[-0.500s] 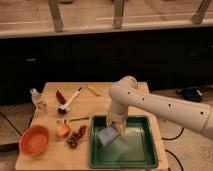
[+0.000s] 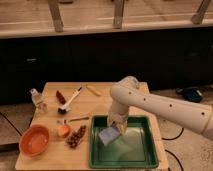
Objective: Place sponge in tray
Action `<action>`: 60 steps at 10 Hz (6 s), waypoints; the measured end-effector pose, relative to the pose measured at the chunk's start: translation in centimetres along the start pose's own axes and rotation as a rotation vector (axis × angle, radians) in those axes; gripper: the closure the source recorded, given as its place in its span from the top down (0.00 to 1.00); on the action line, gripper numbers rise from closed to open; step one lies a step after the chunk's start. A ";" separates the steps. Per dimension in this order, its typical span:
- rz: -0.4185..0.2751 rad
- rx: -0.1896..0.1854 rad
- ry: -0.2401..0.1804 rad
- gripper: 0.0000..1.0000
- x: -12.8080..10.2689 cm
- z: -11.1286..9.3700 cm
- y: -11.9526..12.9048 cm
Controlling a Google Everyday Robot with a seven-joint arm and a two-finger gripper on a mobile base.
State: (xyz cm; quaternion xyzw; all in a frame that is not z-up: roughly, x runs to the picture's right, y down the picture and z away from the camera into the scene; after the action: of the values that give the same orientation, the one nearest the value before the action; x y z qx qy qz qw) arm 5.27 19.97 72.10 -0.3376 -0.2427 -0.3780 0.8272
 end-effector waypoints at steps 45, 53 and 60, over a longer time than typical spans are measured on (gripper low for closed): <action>-0.173 0.007 -0.095 0.00 4.4 1.9 4.9; -0.217 0.017 -0.140 0.43 4.0 2.1 4.6; -0.223 0.037 -0.150 0.80 3.8 2.1 4.6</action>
State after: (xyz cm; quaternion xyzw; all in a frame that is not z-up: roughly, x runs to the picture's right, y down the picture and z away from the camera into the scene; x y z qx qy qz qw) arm 10.89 22.04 74.21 -0.3208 -0.3467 -0.4367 0.7656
